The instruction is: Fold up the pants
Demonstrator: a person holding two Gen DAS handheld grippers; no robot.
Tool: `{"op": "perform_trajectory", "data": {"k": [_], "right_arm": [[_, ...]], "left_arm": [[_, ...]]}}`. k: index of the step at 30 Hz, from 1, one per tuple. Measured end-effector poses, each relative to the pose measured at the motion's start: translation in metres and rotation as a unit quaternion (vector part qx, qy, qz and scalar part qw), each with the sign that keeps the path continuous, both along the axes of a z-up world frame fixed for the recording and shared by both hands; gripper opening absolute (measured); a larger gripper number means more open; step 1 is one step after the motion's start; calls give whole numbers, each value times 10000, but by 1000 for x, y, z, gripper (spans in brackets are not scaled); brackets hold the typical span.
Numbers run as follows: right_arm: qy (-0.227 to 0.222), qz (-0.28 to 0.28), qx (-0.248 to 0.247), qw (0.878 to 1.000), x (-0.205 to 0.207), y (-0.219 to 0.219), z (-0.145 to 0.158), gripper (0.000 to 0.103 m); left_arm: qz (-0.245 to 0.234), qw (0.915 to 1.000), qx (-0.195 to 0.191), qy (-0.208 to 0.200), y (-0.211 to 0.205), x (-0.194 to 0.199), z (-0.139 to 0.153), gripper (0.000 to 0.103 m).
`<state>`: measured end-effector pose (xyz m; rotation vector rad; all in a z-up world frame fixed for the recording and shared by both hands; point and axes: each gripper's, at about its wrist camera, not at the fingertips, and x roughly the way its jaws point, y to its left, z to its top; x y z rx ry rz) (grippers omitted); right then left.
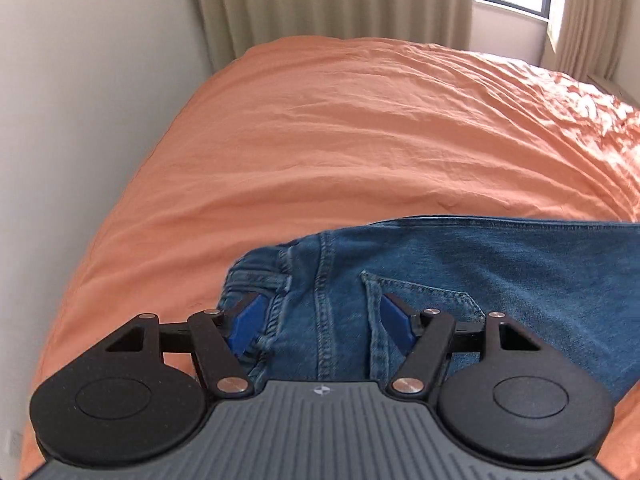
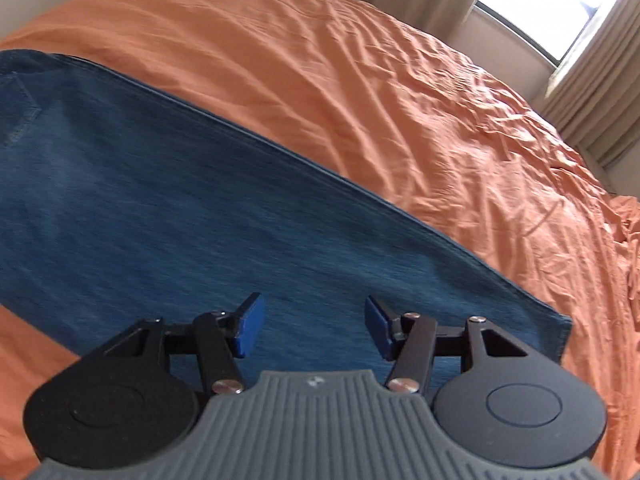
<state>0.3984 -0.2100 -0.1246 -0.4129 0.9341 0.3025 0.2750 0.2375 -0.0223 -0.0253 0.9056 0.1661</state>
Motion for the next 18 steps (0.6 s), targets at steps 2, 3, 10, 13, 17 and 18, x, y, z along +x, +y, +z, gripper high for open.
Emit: {"op": "perform_trajectory", "data": {"k": [2,3,10,13,17,18], "right_arm": [[79,102,263,9996,-11,28,-3,52],[116,146,356,9992,-14,40,-6,52],[370,29,1103,9932,-16,96,-22,52],[341,3,1329,9905,-13,103,-24,52],[337,-14,1465,9886,-11,108,-28,52],[348,-56,1466,9886,-11,108,-29,52]], "left_arm": [[383,9980,-484,-122,24,-21,-4,79],[576,9955,-728,-204,36,-31,-8,79],[1811,9302,-3046,-960,101,-79,-77,84],[2238,8888,-3840,-1113,114,-79,-118,84],[2522,8516,-4353,-1471,121,-67,-159,83],[2559,8473,-4381,-1570,121,-62,-166,81]]}}
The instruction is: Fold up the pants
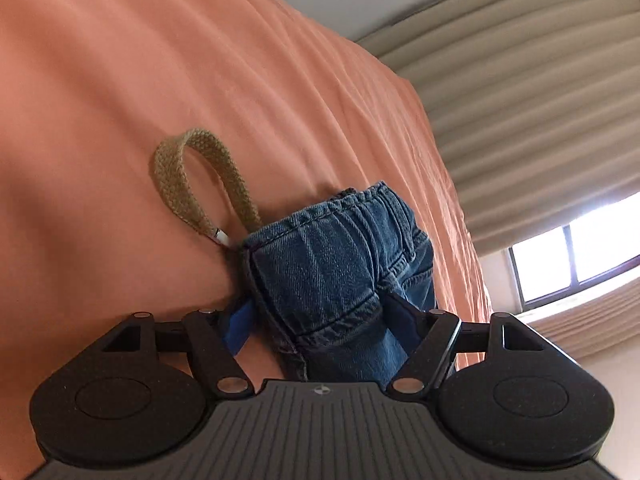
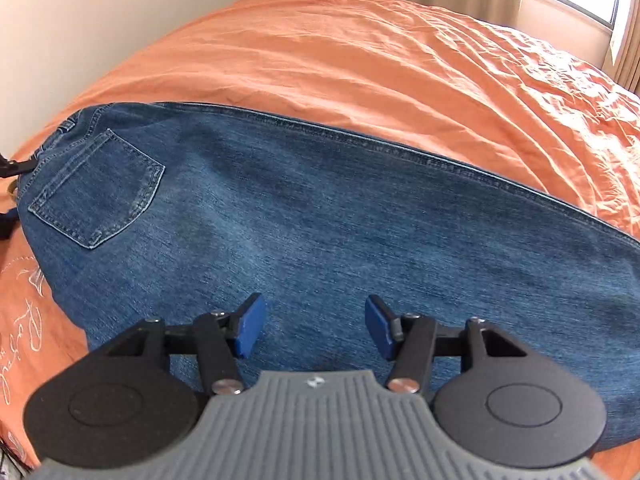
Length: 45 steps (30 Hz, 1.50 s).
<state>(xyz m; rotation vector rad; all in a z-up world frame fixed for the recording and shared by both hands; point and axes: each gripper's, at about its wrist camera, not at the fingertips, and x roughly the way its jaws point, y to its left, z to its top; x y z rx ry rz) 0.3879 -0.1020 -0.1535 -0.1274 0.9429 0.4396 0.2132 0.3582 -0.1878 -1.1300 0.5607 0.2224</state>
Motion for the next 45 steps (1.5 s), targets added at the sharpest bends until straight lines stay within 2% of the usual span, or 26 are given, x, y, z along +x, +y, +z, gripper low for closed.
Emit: {"op": "perform_trajectory", "data": {"k": [1,3,4,5,6,9,11,13,18,20,22,23,26,29,32,34,35,38,40,42,45], "right_arm": [[28,-28,-5,10000,4,-1,-2,52],[67,-93,-31,9999,6,-3,-6,52],[79,-124,-46,9999,6,-4,-8,52],[92,-175,-54,9998,6,-6,-9,52],[102,-216,-33,9997,7,-9,-9,52],[126,-305,34,9994,6,-19,-10,52],[144,-372,8,9992,6,-22,-13,52],[174,-479,56,9987,8,-27,-17,52],[320,-742,107,9967,19,-32,-34,53],[321,-754,15,9966,22,-29,-40,53],[336,-802,-39,9962,25,-26,-42,54],[353,-852,-33,9957,27,-26,-42,55],[347,-971,17,9947,27,-26,-38,57],[157,-978,234,9948,12,-32,-24,54],[-124,-872,474,9950,-18,-40,-8,54],[-235,-739,559,9954,-38,-42,0,51],[-286,-637,597,9958,-49,-43,3,45],[-379,-374,706,9961,-76,-43,8,42],[-348,-184,738,9965,-91,-38,5,41],[-269,24,718,9971,-100,-31,0,38],[-240,496,557,9969,-115,-16,-15,38]], "left_arm": [[51,10000,41,-18,-1,5,-3,78],[136,9994,295,74,-4,15,-1,55],[103,9980,586,198,-8,22,6,50],[52,9955,910,262,-11,28,16,37],[-40,9916,1264,269,-16,32,29,28],[-329,9776,2068,206,-34,40,79,25],[-517,9636,2617,192,-43,45,105,24],[-687,9497,3037,325,-46,55,109,25],[-860,9348,3257,1129,-38,74,60,25],[-848,9336,3228,1303,-38,75,43,27],[-815,9373,3108,1352,-38,75,37,33],[-790,9354,3153,1389,-38,76,38,42],[-851,9180,3542,1567,-47,73,52,65],[-780,9065,3849,1548,-59,60,77,69],[-794,8786,4501,1384,-86,38,101,70],[-1278,8617,4743,1272,-110,29,117,66],[-1590,8548,4806,1140,-122,21,123,61],[-2527,8314,4903,671,-170,1,137,60],[-3152,8217,4726,463,-203,-12,138,60],[-3614,8170,4478,377,-232,-18,134,60],[-4349,7897,4316,293,-277,-27,110,60]]}}
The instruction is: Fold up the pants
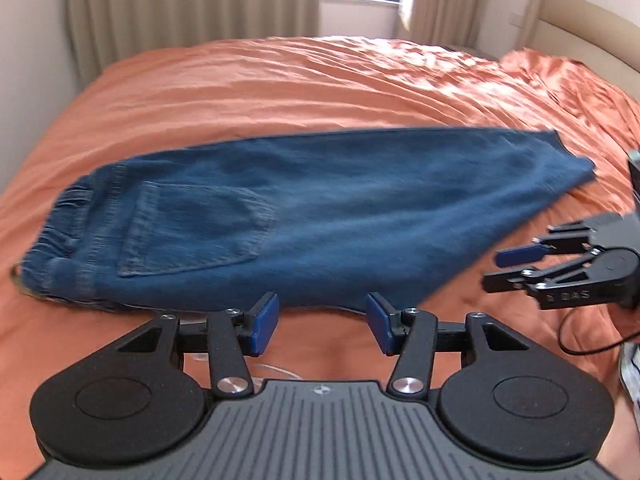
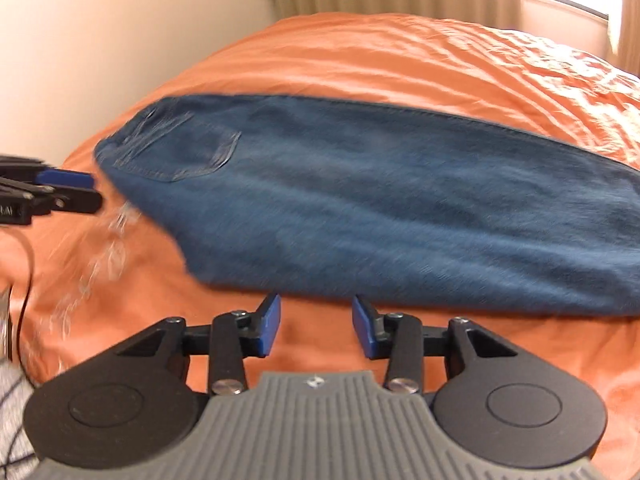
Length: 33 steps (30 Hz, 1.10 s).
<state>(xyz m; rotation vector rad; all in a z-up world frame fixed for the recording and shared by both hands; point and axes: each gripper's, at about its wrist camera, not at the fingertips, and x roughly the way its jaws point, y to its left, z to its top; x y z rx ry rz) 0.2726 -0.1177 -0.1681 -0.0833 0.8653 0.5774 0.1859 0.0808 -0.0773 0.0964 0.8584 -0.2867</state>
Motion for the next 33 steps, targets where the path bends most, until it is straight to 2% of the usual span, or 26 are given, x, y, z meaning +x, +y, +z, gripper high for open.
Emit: {"op": "perform_trajectory", "data": {"k": [2,6,11,14,16,20,24,27,31,32,33], "right_arm": [[-93,230,-169,9995,-6,8,-8,38],[-402,510,-477,9967,-5,17,-18,38],[-997,516,-307,9932,10,14,-4,39],[-1081,556,-306,9921,20,16,1,42],[-1044,669,-335,9917,22,15,-2,43],[-1056,1067,-503,9874,16,26,-9,43],[-1396,1563,-816,9744,4,53,-11,43],[-1589,1813,-943,9659,6,75,-11,43],[-1288,2029,-760,9677,16,98,-19,42],[-1284,2049,-782,9672,16,103,-23,32],[-1288,2015,-826,9674,15,105,-24,12]], "left_arm": [[-259,9992,282,125,-27,-2,-20,60],[-254,9979,568,199,-55,7,-52,60],[-152,9976,673,-48,-62,12,-62,65],[-60,9982,535,-249,-62,13,-60,65],[96,9991,255,-316,-56,18,-57,60],[368,9983,-203,-402,-42,25,-49,36],[394,9972,-488,-411,-35,24,-43,24],[483,9952,-741,-424,-26,16,-36,24],[916,9890,-937,-692,-9,1,-25,24],[1070,9866,-984,-737,-3,0,-24,24],[1203,9845,-1026,-761,2,0,-23,24]]}}
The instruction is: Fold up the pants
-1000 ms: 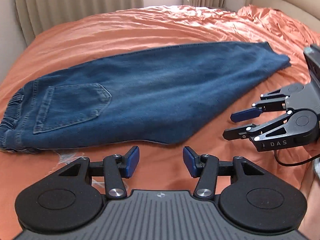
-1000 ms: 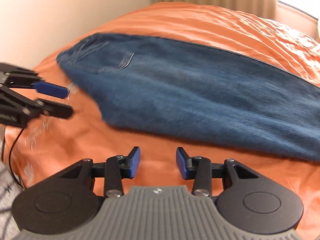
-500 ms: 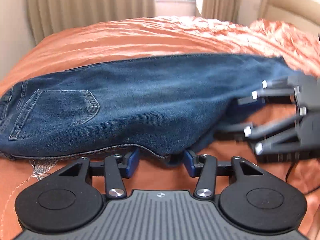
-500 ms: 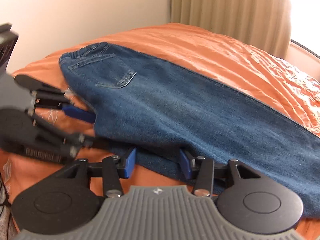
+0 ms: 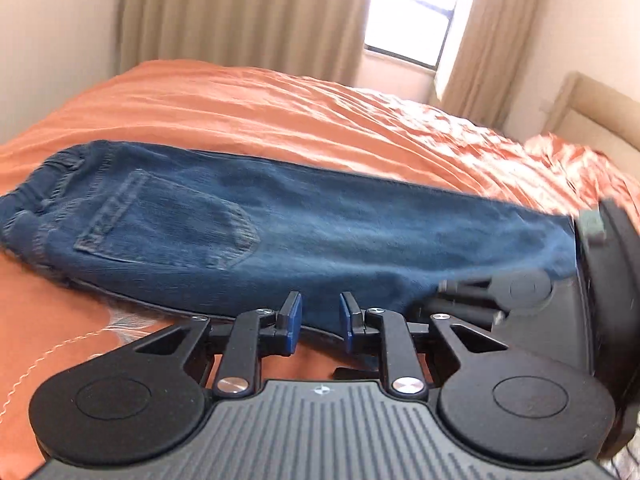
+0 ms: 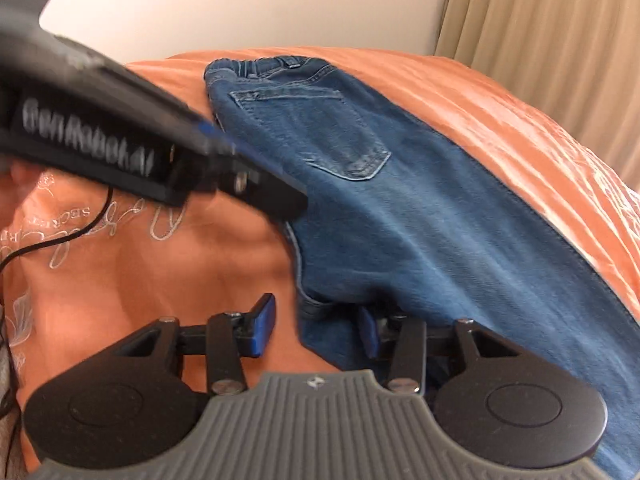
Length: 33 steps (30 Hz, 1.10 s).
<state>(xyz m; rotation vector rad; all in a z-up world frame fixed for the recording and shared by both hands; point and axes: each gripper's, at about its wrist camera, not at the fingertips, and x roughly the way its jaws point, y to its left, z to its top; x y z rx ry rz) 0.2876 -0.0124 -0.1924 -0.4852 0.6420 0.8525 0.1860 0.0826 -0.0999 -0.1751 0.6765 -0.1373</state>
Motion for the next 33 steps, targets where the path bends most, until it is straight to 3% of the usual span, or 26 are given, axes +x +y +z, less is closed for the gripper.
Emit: {"op": "perform_trajectory", "data": {"k": [5,9,14,21,24,27,33], "right_arm": [[-441,146,-84,9989,-28,-6,15,5],[-40,-3,-227,9997,-26,-1,-1,3],[513,-269,-33,9983,-16,-6,-1,3],[928,-786,277,9922,-19,-37,9,3],[868,-1257,445,9873,-18,-64,26,6],[901,-1941,774,9738,-13,-106,42,13],[1188,-3194,1385,9299,6,-212,66,14]], "left_arm": [[189,9996,-74,-192,7,5,4,25],[34,10000,-13,-87,3,18,0,25],[-145,9941,766,753,-4,49,-32,24],[80,9914,849,996,2,77,-55,17],[119,9903,1094,844,-7,71,-52,17],[244,9937,960,520,-8,55,-39,18],[28,9974,607,378,-27,54,-11,19]]}}
